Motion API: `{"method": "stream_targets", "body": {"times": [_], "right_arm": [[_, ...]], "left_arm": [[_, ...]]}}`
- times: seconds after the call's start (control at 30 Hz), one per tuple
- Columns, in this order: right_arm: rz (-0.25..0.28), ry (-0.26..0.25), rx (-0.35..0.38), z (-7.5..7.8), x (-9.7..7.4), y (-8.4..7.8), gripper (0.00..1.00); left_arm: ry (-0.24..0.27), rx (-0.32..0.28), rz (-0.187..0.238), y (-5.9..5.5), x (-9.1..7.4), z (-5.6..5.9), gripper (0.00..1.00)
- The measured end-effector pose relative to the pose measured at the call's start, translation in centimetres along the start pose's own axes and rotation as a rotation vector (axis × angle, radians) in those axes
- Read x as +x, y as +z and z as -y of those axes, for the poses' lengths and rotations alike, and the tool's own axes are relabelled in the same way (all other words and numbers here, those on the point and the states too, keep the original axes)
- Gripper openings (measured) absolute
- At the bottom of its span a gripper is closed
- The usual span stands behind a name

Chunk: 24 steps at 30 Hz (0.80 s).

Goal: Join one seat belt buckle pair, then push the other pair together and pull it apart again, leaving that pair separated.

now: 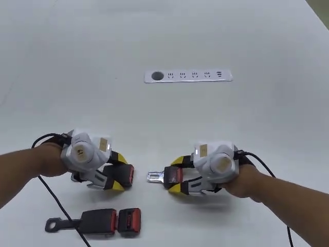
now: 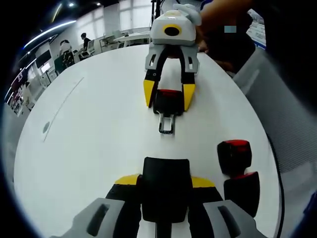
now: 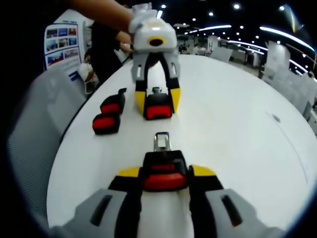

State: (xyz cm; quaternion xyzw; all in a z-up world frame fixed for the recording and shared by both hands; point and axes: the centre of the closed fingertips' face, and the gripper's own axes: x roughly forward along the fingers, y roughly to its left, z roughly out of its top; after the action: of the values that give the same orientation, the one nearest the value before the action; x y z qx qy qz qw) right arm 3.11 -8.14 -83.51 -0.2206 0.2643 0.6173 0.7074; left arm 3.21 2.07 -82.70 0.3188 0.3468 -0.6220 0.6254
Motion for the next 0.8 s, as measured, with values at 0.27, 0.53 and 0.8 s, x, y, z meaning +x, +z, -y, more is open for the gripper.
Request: {"method": "stream_targets", "body": {"times": [0.27, 0.53, 0.8], "right_arm": [[-0.013, -0.007, 0.010, -0.2, -2.2, -1.9, 0.37], [-0.032, -0.013, 0.015, 0.1, -3.7, -3.5, 0.37], [-0.040, -0.028, 0.027, 0.4, -4.6, -4.2, 0.37]], "left_arm": [[0.001, -0.004, -0.001, 0.1, 0.0, 0.0, 0.37], [0.001, -0.007, -0.005, -0.4, 0.4, -0.4, 0.37], [0.005, -0.006, -0.013, -0.4, 0.5, -0.5, 0.37]]}}
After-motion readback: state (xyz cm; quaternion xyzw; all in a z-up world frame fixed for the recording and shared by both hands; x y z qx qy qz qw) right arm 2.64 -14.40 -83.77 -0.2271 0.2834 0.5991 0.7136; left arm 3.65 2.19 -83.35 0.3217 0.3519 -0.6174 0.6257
